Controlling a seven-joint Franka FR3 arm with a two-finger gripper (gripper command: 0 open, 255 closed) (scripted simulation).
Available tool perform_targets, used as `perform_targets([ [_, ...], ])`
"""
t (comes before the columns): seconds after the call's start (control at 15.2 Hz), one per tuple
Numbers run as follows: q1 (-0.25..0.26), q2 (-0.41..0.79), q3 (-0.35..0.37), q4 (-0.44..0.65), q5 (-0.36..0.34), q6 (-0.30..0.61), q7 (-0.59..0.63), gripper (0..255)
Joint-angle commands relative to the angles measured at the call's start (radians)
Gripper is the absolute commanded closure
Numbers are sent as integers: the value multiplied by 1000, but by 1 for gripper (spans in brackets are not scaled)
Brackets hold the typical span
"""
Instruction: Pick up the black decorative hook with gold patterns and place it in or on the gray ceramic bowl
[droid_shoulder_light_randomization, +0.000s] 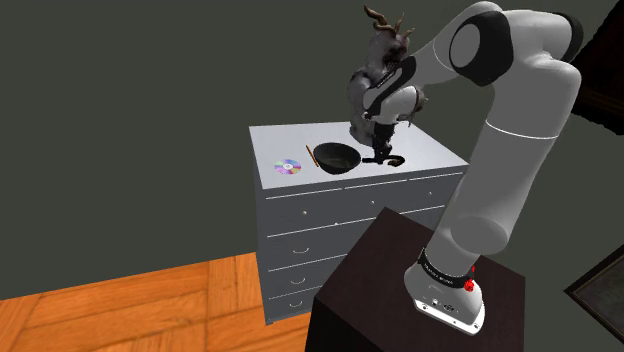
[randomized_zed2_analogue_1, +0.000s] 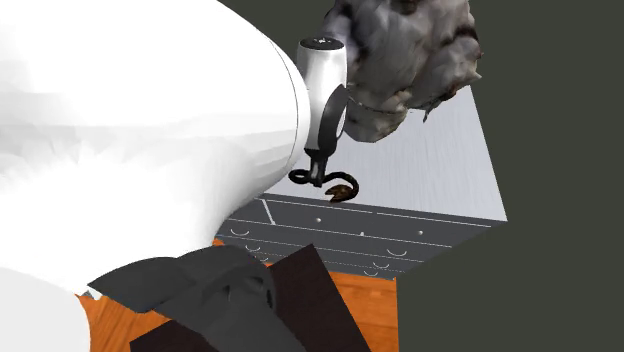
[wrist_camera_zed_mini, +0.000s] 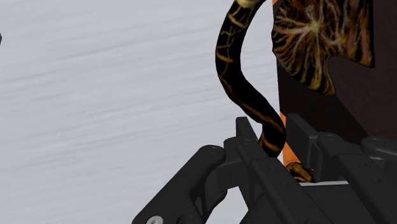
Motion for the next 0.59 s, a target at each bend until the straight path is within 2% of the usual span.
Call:
perform_targets([
  [0.0,5,-25,-4,11,-23,-29,17,255],
  [0.53,14,-117,-5,54,-99,-137,72,255],
])
